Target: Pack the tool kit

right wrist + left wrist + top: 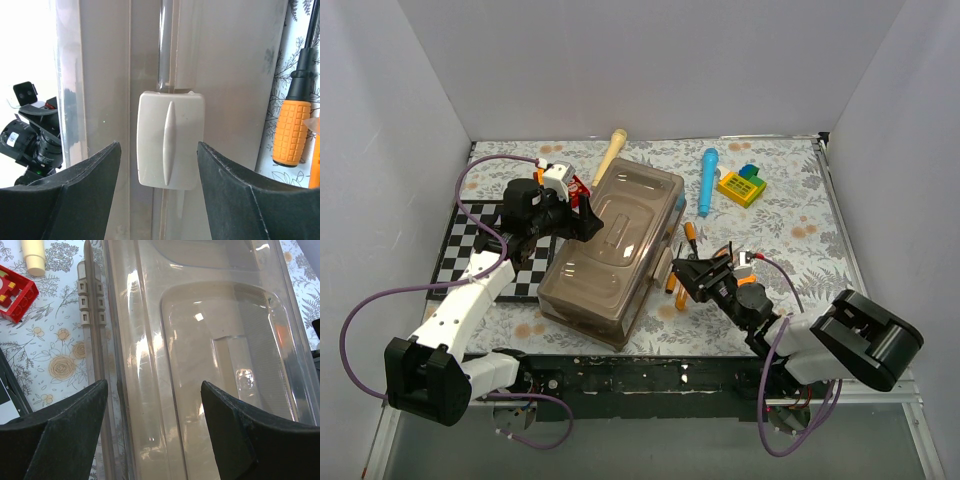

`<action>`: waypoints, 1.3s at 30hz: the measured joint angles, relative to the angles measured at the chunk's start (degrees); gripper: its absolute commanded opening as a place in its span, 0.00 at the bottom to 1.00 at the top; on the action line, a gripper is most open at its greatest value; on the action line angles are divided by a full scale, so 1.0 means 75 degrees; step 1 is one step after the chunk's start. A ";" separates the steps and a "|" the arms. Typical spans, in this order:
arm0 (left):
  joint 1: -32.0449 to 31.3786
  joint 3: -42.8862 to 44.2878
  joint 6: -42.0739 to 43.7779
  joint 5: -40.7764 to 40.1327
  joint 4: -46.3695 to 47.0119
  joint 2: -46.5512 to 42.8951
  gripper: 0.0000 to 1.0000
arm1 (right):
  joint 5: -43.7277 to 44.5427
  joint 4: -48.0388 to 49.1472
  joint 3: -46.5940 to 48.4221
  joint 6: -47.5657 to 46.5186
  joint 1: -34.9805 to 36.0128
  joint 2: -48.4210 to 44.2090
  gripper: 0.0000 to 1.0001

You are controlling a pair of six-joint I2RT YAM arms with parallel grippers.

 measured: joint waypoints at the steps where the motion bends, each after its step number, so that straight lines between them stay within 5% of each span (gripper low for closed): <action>1: 0.0000 0.0000 0.0000 0.0000 0.0000 0.0000 0.74 | 0.0082 -0.0003 -0.0064 -0.0003 0.0012 -0.0085 0.70; 11: 0.0000 0.0000 0.0000 0.0006 0.0000 0.0000 0.74 | 0.0504 0.0085 -0.0125 -0.0277 0.0035 -0.0560 0.75; 19: 0.0000 0.0000 0.0000 0.0006 0.0000 0.0000 0.74 | 0.0522 0.0146 -0.0125 -0.0312 0.0210 0.0691 0.76; 39: 0.0000 0.0000 0.0003 0.0006 0.0000 0.0000 0.74 | 0.0507 0.0187 0.0271 0.0093 0.0329 0.1061 0.74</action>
